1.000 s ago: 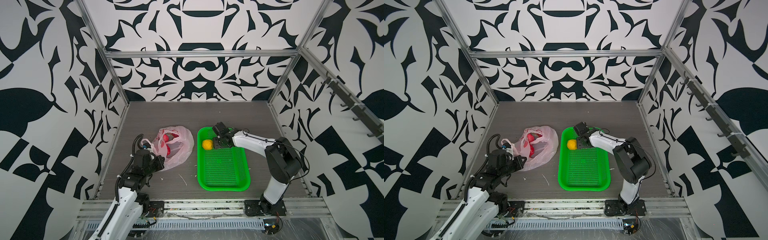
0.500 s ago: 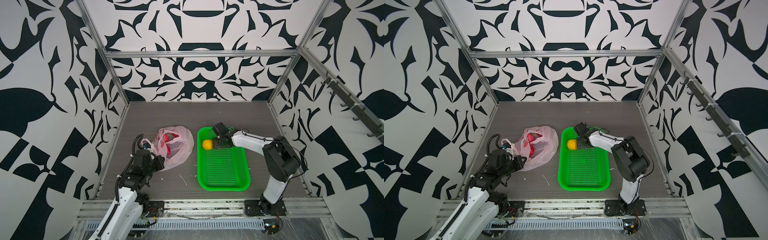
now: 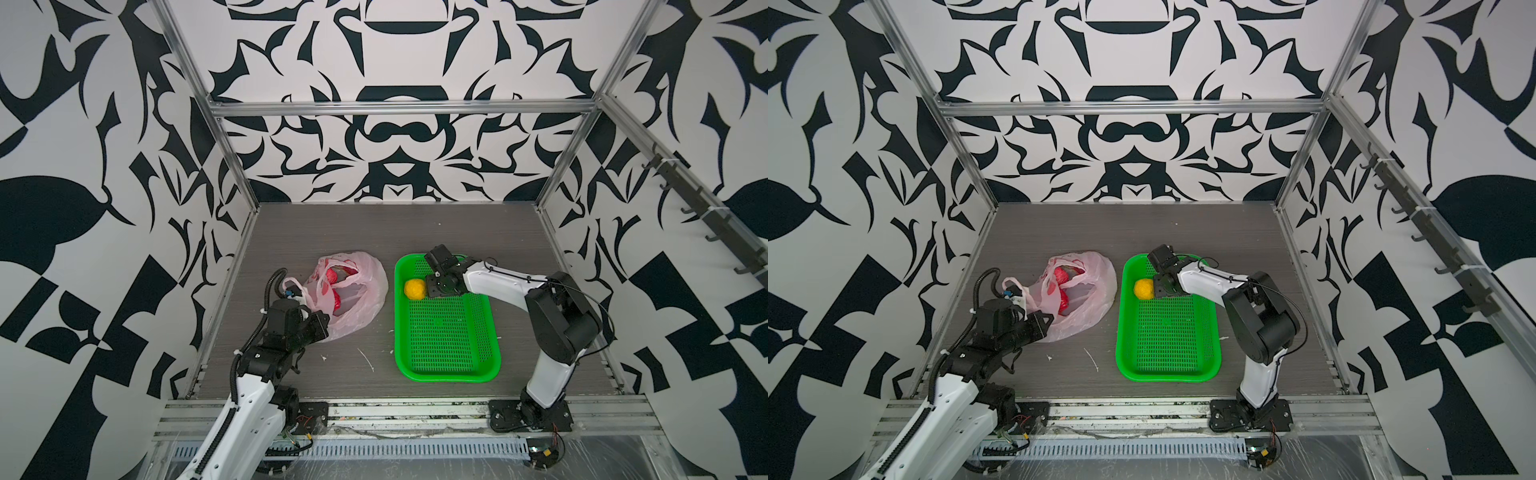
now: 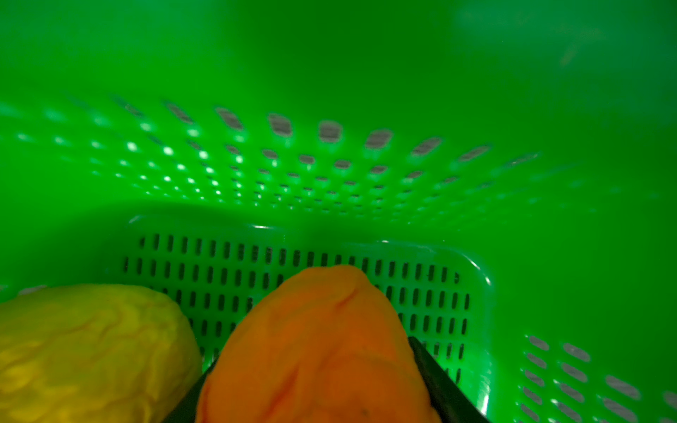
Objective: Untie the knot of the plastic bag and take out the fruit
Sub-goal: Place the fruit in the basket.
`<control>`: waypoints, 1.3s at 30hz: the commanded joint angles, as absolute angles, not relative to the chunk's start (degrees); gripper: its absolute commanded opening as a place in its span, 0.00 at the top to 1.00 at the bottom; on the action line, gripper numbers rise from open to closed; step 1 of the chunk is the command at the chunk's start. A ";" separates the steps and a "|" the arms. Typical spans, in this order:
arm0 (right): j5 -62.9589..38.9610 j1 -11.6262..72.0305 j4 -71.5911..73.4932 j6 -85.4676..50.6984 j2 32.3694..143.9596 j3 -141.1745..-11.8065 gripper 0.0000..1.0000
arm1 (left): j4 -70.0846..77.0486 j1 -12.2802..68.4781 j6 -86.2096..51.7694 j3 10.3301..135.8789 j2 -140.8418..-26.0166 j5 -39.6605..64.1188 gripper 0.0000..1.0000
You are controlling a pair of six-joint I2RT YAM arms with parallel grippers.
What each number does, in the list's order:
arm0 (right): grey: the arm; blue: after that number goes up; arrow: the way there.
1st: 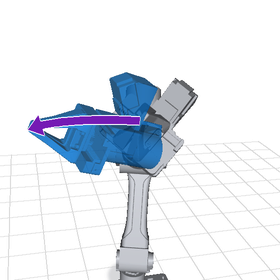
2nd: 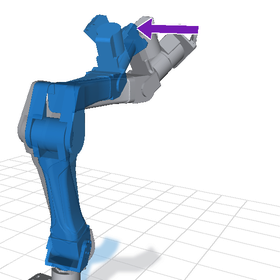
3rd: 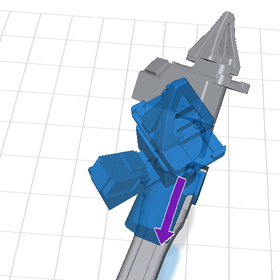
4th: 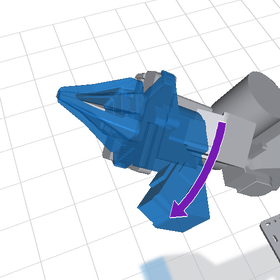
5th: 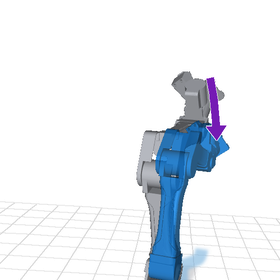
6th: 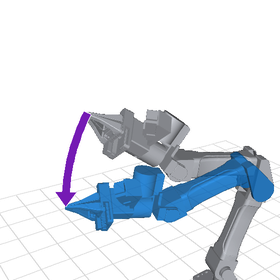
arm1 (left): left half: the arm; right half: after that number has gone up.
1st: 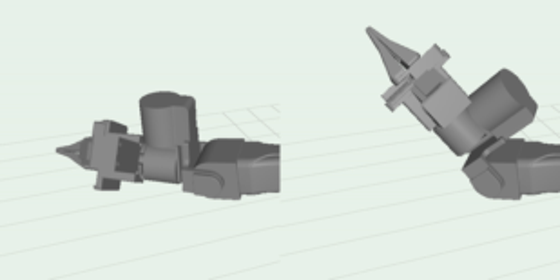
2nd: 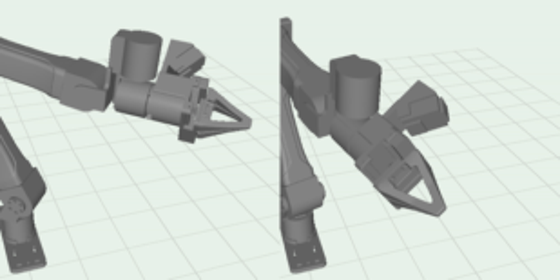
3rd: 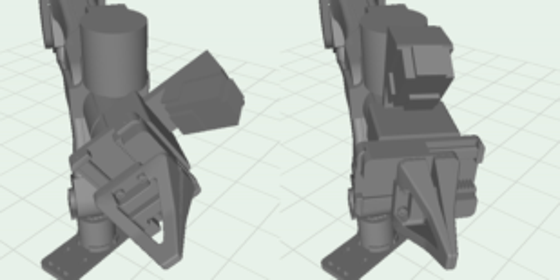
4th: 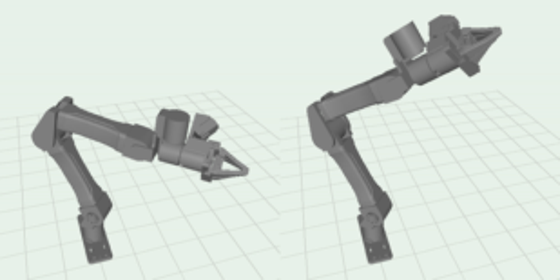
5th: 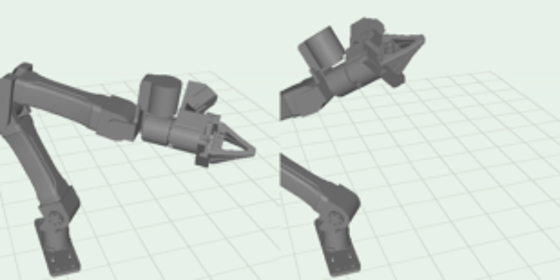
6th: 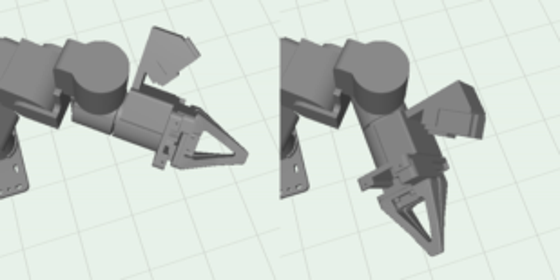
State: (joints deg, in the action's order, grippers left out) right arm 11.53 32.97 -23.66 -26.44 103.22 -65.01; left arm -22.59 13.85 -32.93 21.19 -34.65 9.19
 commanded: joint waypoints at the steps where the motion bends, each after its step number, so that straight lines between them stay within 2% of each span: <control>1: 11.60 32.65 -23.47 -26.81 102.76 -64.60 0.34 | -23.25 13.93 -32.28 22.06 -34.19 9.58 1.00; 10: 11.59 32.70 -23.63 -26.82 101.82 -64.16 0.25 | -23.20 13.89 -32.26 22.15 -34.61 9.58 1.00; 20: 9.54 32.70 -25.23 -26.89 99.60 -64.10 0.21 | -23.29 13.93 -32.56 22.54 -34.63 9.48 1.00; 35: 9.71 32.85 -27.68 -27.35 88.18 -58.79 0.21 | -26.09 13.96 -33.83 23.64 -33.56 6.60 1.00; 39: 9.23 33.11 -29.06 -26.87 83.81 -58.79 0.25 | -26.87 13.95 -34.60 23.72 -33.09 5.63 1.00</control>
State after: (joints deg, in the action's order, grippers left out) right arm 9.17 32.99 -27.35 -26.81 87.66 -58.74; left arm -24.80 13.85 -33.71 22.06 -33.71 7.09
